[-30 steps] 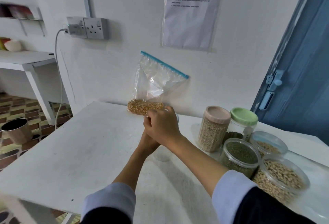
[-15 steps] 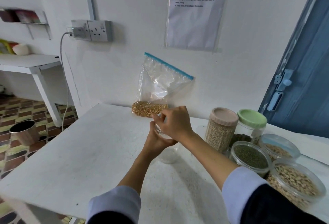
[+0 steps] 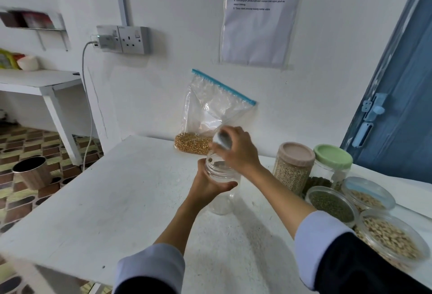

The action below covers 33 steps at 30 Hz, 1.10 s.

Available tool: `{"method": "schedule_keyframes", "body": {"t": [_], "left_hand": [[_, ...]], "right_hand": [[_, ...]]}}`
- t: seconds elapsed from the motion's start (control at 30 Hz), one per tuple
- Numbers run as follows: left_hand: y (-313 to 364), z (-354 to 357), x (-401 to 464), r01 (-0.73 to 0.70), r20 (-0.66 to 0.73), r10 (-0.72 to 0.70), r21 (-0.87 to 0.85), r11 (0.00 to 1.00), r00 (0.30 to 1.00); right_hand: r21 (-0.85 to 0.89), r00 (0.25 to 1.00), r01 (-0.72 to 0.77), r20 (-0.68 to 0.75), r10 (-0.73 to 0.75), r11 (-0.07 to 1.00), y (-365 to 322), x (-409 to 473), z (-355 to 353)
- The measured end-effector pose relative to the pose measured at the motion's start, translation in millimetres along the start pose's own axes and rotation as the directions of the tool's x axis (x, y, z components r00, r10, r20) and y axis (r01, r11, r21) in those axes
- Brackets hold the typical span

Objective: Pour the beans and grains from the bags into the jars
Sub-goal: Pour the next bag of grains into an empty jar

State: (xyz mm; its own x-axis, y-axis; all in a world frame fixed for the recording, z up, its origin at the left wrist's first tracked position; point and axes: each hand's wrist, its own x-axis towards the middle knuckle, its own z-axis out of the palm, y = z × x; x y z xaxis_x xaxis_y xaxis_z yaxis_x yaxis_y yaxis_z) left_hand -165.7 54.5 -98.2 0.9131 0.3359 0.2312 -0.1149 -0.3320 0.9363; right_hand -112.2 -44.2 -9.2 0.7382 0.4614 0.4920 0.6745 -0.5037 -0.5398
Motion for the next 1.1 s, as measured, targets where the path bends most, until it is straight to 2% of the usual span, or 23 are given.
{"method": "schedule_keyframes", "body": {"t": [0.07, 0.1, 0.17, 0.23, 0.3, 0.4, 0.47, 0.53, 0.63, 0.73, 0.83, 0.9, 0.97, 1.1], "left_hand": [[-6, 0, 1, 0.010, -0.012, -0.010, 0.000, 1.000, 1.000], [-8, 0, 3, 0.006, -0.016, -0.006, 0.002, 1.000, 1.000], [-12, 1, 4, -0.007, -0.017, 0.007, 0.014, 1.000, 1.000], [-13, 0, 3, -0.013, -0.026, 0.013, 0.033, 0.999, 1.000], [-17, -1, 4, -0.003, -0.039, 0.004, 0.043, 0.999, 0.999], [-14, -1, -1, 0.021, -0.069, -0.017, 0.056, 0.998, 0.997], [-13, 0, -3, 0.016, -0.086, -0.013, 0.044, 0.999, 0.996], [-12, 0, -5, 0.013, -0.099, -0.008, 0.051, 0.999, 0.995], [-11, -1, -7, 0.028, -0.106, -0.021, 0.065, 0.997, 0.994], [-10, -1, -9, 0.043, -0.095, -0.034, 0.086, 0.995, 0.995], [-6, -4, -12, 0.054, -0.070, -0.047, 0.101, 0.993, 0.996], [-1, -5, -15, 0.050, -0.054, -0.044, 0.114, 0.992, 0.998], [2, -7, -17, 0.037, -0.024, -0.034, 0.122, 0.992, 0.999], [4, -14, -16, 0.035, 0.055, -0.042, 0.123, 0.992, 0.998]], "right_hand": [[0.315, 0.980, -0.132, -0.103, 0.172, 0.940, -4, 6, -18], [0.462, 0.951, -0.213, -0.103, 0.291, 0.861, -4, 7, -26], [0.687, 0.854, -0.397, 0.033, 0.519, 0.609, 10, 6, -31], [0.762, 0.721, -0.549, 0.224, 0.656, 0.344, 29, -3, -24], [0.775, 0.609, -0.617, 0.358, 0.708, 0.139, 46, -19, -13], [0.747, 0.495, -0.664, 0.469, 0.732, -0.031, 67, -42, 6], [0.727, 0.442, -0.683, 0.490, 0.751, -0.073, 75, -55, 16], [0.706, 0.413, -0.707, 0.449, 0.792, -0.031, 82, -68, 26], [0.604, 0.428, -0.775, 0.283, 0.858, 0.187, 90, -85, 36], [0.366, 0.552, -0.805, 0.175, 0.815, 0.467, 93, -97, 38], [0.103, 0.686, -0.727, 0.131, 0.715, 0.679, 93, -103, 43], [-0.052, 0.722, -0.682, 0.116, 0.682, 0.730, 91, -104, 46], [-0.124, 0.729, -0.667, 0.099, 0.678, 0.735, 90, -101, 49], [-0.034, 0.758, -0.649, 0.056, 0.650, 0.760, 89, -78, 50]]}}
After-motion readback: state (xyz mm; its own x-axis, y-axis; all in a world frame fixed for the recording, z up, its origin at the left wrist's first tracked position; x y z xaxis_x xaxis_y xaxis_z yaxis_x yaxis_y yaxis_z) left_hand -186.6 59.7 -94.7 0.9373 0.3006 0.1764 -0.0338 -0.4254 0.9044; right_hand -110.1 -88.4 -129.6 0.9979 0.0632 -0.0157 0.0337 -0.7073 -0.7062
